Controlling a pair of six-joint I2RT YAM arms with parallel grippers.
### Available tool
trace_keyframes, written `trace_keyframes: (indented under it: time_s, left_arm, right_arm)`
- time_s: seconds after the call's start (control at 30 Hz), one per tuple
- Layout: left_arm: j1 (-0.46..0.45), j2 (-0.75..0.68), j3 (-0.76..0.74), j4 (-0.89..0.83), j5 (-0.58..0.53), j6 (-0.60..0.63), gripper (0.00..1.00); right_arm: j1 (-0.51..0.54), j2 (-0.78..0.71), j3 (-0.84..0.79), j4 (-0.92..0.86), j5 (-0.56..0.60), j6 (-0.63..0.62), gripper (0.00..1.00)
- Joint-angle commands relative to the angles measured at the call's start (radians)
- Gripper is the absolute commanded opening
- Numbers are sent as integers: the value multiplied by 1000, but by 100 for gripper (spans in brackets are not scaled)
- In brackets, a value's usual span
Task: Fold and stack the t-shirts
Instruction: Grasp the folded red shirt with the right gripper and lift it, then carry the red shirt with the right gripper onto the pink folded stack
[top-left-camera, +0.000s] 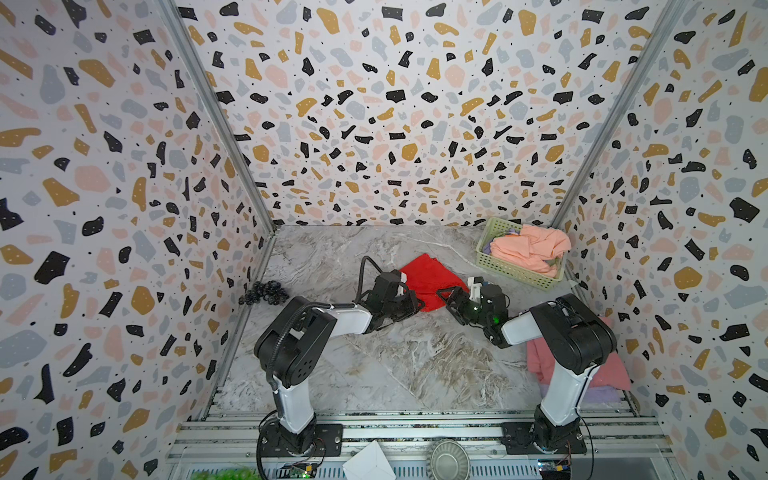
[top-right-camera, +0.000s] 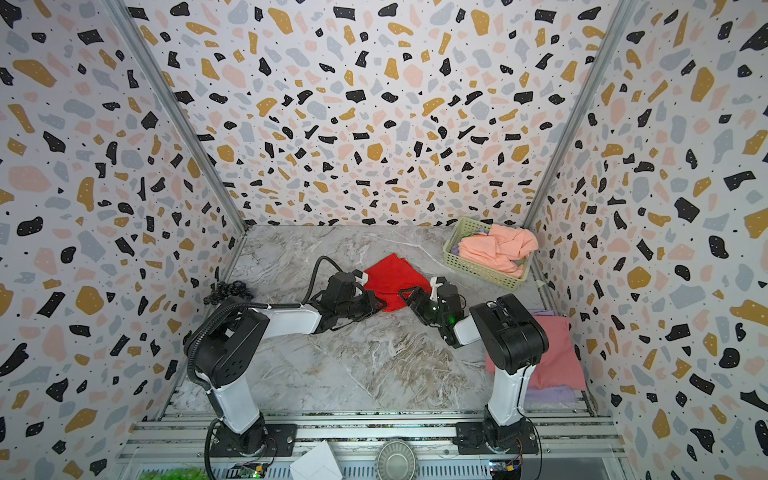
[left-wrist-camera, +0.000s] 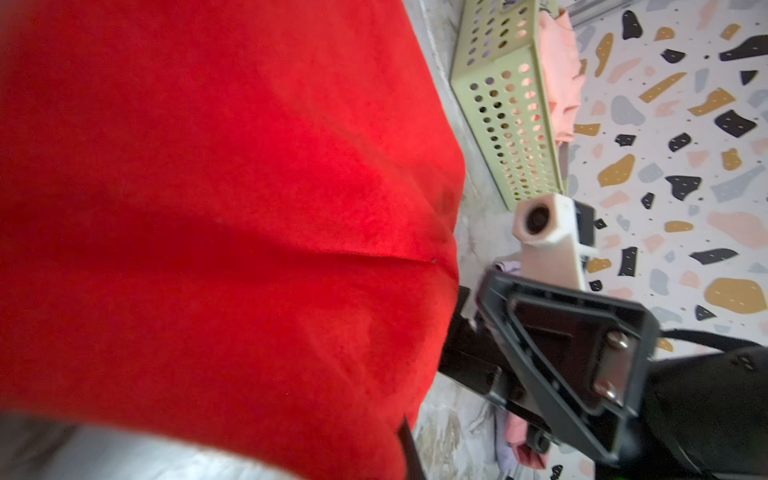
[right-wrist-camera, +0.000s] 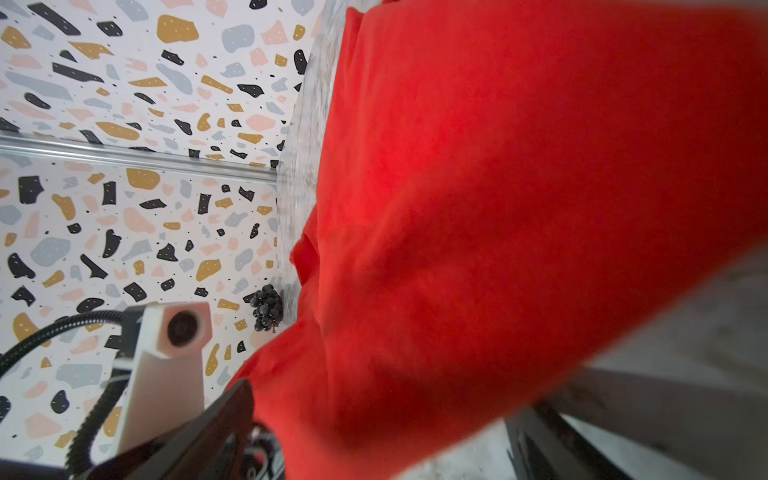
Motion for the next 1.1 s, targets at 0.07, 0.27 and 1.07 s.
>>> trace_keyframes:
  time_s: [0.07, 0.27, 1.07]
  left_arm:
    - [-48, -34, 18, 69, 95, -21, 0]
    - [-67, -52, 6, -14, 108, 40, 2]
    - [80, -415, -88, -471, -170, 462, 72]
  right_arm:
    - [2, 63, 14, -8, -3, 75, 88]
    - [-11, 58, 4, -36, 24, 64, 66]
    - [-238, -792, 56, -1334, 399, -581, 0]
